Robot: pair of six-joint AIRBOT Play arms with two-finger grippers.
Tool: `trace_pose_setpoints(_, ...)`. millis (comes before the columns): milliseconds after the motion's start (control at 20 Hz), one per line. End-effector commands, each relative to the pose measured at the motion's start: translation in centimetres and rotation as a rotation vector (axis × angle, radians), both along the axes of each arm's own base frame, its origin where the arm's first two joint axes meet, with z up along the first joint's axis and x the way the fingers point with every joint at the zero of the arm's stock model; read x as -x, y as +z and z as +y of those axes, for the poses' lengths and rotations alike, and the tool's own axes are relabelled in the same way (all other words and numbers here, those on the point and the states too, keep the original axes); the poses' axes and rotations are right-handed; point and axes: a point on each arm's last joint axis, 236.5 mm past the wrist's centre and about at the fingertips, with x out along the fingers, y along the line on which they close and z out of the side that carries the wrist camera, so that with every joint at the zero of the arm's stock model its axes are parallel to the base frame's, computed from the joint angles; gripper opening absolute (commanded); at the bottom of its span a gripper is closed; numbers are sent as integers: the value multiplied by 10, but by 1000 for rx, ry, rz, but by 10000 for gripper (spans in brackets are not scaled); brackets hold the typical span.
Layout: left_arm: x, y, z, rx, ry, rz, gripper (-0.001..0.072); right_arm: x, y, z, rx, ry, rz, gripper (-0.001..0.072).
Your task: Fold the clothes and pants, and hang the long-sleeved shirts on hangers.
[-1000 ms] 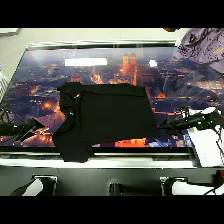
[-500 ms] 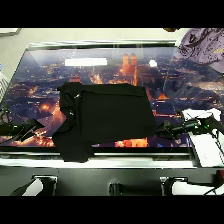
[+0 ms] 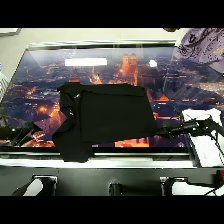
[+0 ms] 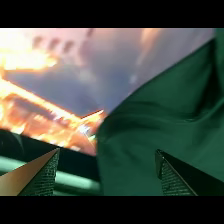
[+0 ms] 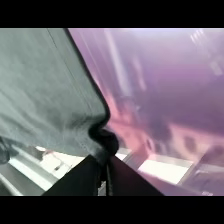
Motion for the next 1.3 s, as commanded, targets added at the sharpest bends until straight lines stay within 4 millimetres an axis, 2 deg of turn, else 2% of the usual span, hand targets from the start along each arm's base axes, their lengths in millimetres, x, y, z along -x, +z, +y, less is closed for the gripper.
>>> trace_pose_setpoints(0,35,-19,-1,33,46,17,670,-4,-1,-5,32,-2,-28,31)
trace_pose_setpoints(150,36,-30,-31,132,38,-53,670,-6,1,-6,37,-4,-39,31)
trace_pose_setpoints(250,40,-41,-41,162,39,-44,670,-6,3,-6,38,-3,-43,31)
trace_pose_setpoints(600,28,-56,-46,134,-14,-73,669,-7,6,-5,34,-3,-47,31)
trace_pose_setpoints(750,14,-58,-57,174,-28,-107,667,-6,6,-5,32,-3,-46,31)
trace_pose_setpoints(900,15,-71,-68,185,-67,-68,664,-7,6,-4,29,-5,-47,31)
trace_pose_setpoints(950,14,-75,-69,180,-71,-61,655,-6,7,-4,26,-4,-45,31)
trace_pose_setpoints(1000,11,-77,-68,173,-64,-64,602,-5,7,-3,22,0,-42,31)
trace_pose_setpoints(1050,9,-78,-68,168,-59,-70,589,-5,8,-3,22,2,-42,31)
trace_pose_setpoints(1250,8,-82,-77,184,-76,-56,589,-9,12,-6,39,-4,-66,31)
